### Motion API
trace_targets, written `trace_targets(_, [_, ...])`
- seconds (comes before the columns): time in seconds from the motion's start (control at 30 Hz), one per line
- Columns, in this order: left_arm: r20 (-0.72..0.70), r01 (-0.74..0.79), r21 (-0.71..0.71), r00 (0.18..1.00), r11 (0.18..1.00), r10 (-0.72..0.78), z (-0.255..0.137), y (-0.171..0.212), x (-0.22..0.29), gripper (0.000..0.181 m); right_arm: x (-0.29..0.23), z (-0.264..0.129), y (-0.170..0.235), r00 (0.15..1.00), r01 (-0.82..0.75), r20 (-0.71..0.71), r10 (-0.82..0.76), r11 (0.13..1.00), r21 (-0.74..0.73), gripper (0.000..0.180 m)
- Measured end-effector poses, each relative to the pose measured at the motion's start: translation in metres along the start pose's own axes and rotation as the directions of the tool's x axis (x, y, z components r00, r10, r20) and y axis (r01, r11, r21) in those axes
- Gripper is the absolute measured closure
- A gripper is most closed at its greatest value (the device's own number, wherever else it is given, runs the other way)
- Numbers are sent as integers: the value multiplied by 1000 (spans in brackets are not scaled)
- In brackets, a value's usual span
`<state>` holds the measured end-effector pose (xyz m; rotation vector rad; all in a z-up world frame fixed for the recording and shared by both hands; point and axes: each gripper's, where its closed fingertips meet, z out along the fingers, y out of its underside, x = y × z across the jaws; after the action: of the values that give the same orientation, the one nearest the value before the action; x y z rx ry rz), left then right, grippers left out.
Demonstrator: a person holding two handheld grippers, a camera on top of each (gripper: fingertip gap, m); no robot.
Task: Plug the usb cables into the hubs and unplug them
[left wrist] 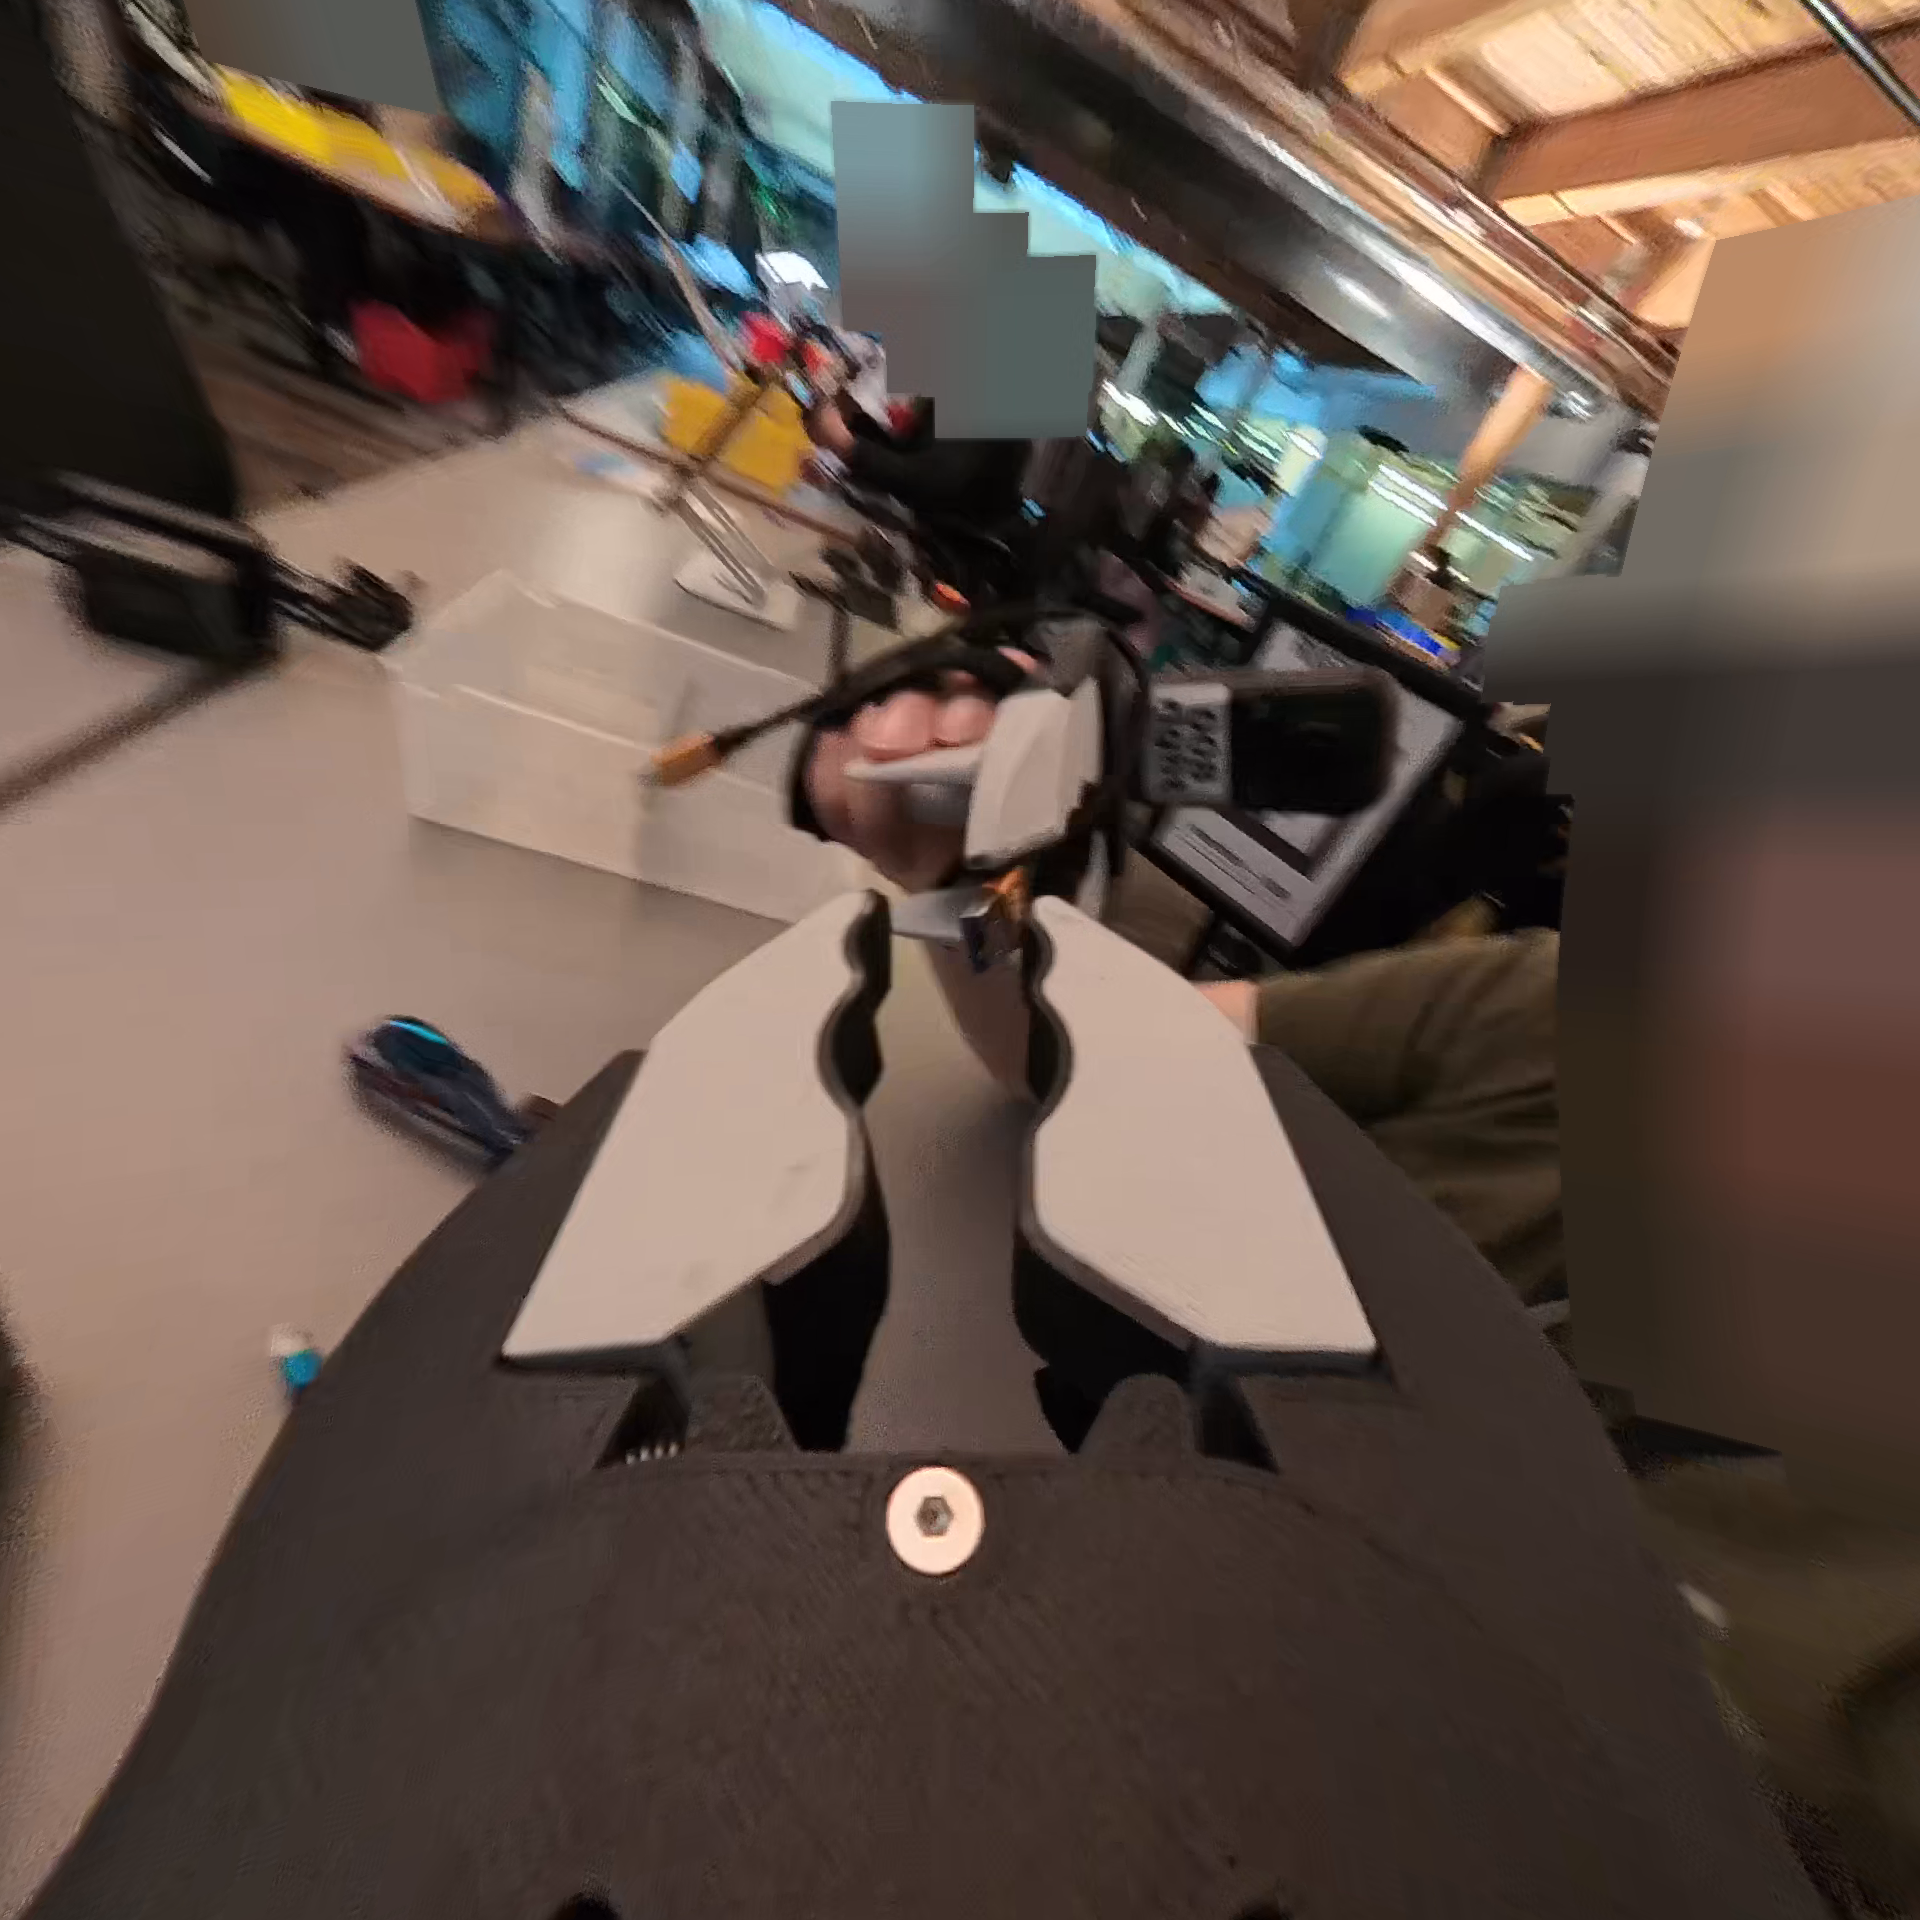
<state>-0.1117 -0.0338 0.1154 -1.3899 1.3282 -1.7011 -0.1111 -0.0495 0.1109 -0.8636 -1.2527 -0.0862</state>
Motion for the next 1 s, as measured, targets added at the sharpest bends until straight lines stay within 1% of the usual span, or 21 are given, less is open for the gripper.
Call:
trace_targets(0.03, [81,-31,36,996,999,28,-8,-5,-15,154,6,-3,5,1000,-3,-19,3,1000,-23,164])
trace_targets(0.07, [193,-63,36,980,997,55,-16,-4,-36,153,12,-6,9,999,-11,-41,9,999,-37,164])
trace_targets(0.1, [328,-91,-7,941,996,89,-26,2,-62,149,19,-11,12,998,-23,-61,20,999,-45,164])
trace_targets(0.13, [463,-106,-82,877,991,132,-36,13,-90,142,25,-15,14,997,-36,-75,33,998,-49,164])
trace_targets(0.17, [567,-100,-167,804,981,179,-46,25,-116,136,30,-20,15,995,-48,-89,43,998,-48,164])
trace_targets(0.2, [625,-75,-248,749,966,219,-53,40,-137,134,35,-24,15,993,-56,-103,51,997,-44,164])
trace_targets(0.23, [651,-31,-320,719,947,244,-55,55,-153,132,39,-27,15,992,-63,-114,57,997,-42,164])
trace_targets(0.33, [680,100,-508,656,856,327,-59,97,-195,129,45,-34,16,991,-52,-124,44,997,-62,164])
trace_targets(0.4, [671,172,-624,617,762,411,-67,122,-219,125,47,-38,18,992,-37,-126,27,996,-78,164])
trace_targets(0.47, [645,248,-690,637,680,423,-71,146,-233,125,47,-40,18,993,-34,-119,24,996,-84,164])
trace_targets(0.57, [619,304,-720,688,624,380,-69,167,-243,127,50,-43,18,992,-33,-122,22,996,-88,164])
trace_targets(0.67, [605,383,-759,712,526,355,-77,186,-248,132,51,-43,22,993,-38,-116,27,995,-97,164])
trace_targets(0.7, [604,403,-768,715,498,352,-79,190,-249,137,51,-43,23,993,-40,-115,29,994,-100,164])
trace_targets(0.8, [610,424,-758,729,496,309,-77,191,-248,149,49,-42,30,994,-50,-102,38,992,-119,164])
trace_targets(0.9, [618,452,-753,735,478,279,-78,194,-243,151,48,-40,35,995,-45,-95,32,989,-138,164])
trace_targets(1.0, [625,466,-755,724,461,292,-82,196,-240,150,46,-38,37,996,-48,-86,36,989,-143,164])
